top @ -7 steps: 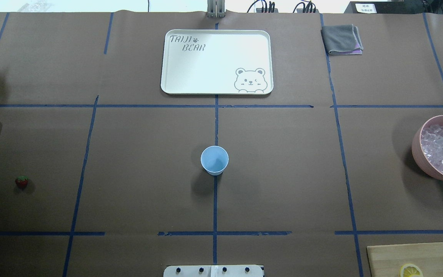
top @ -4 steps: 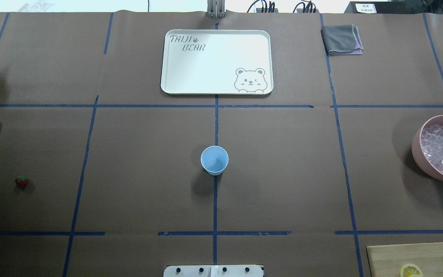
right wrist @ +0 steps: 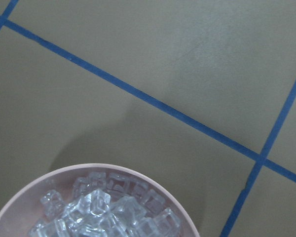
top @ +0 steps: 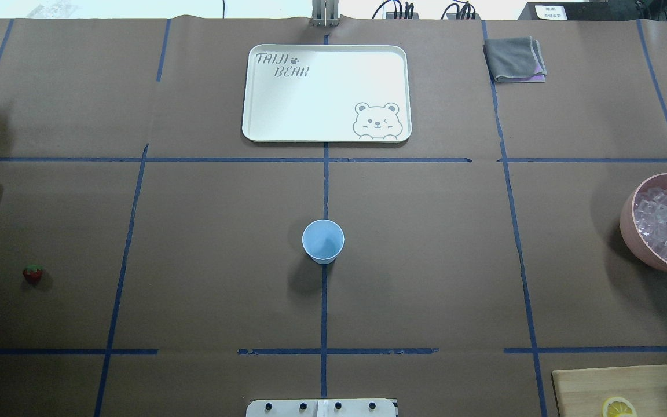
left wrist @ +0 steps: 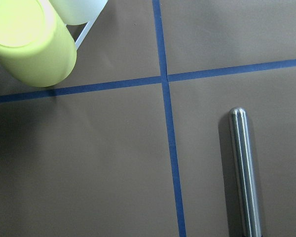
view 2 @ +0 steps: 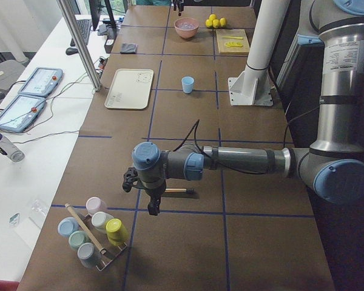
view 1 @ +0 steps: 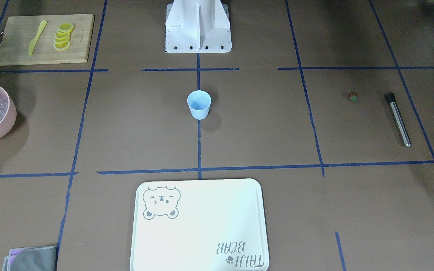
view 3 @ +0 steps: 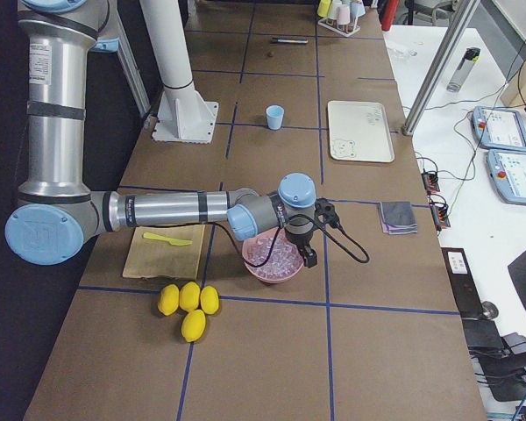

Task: Mash ice and strawberries in cup
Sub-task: 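Lower the right gripper into the pink bowl and grasp an ice cube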

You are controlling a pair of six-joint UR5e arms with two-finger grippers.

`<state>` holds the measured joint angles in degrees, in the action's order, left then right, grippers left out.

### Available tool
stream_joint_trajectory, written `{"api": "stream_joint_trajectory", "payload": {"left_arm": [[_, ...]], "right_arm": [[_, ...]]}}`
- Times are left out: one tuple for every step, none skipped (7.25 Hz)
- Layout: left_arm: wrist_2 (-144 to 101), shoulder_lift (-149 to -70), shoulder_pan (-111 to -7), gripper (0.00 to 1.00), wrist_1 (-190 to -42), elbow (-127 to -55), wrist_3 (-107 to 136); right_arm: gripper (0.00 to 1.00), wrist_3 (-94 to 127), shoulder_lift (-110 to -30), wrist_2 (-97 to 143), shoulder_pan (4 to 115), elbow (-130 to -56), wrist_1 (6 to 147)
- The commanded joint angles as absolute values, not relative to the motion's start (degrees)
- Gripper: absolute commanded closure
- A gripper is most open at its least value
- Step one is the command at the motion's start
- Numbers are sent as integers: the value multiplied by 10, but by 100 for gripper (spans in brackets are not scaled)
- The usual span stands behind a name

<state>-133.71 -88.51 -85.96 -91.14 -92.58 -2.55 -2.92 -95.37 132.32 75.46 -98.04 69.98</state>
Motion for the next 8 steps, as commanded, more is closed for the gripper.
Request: {"api": "stream_joint_trajectory", "payload": {"left_arm": [[-1338,-885,-860,0,-911,-925,-25],[-1338,-885,-859,0,-911,-925,-25],[-1338,-885,-860,0,-911,-925,-25],[-1338,-885,-859,0,-911,-925,-25],[-1338,-885,-859,0,-911,-925,-25],[-1338,-885,-859,0,-911,-925,-25],[-1338,-885,-859,0,-911,-925,-25],[-1338,-885,-859,0,-911,-925,-25]], "right_arm": [[2,35,-956,1324,703,-983,676],[2,80,-958,1319,678,-979,632],[2,82,-978,1322,676,-980,609],[6,82,-983,1319,672,-979,605],[9,80,-983,1317,663,-969,606],[12,78,-983,1317,659,-961,606],[15,76,-983,1317,658,-962,606],[21,76,-983,1317,657,-961,606]]}}
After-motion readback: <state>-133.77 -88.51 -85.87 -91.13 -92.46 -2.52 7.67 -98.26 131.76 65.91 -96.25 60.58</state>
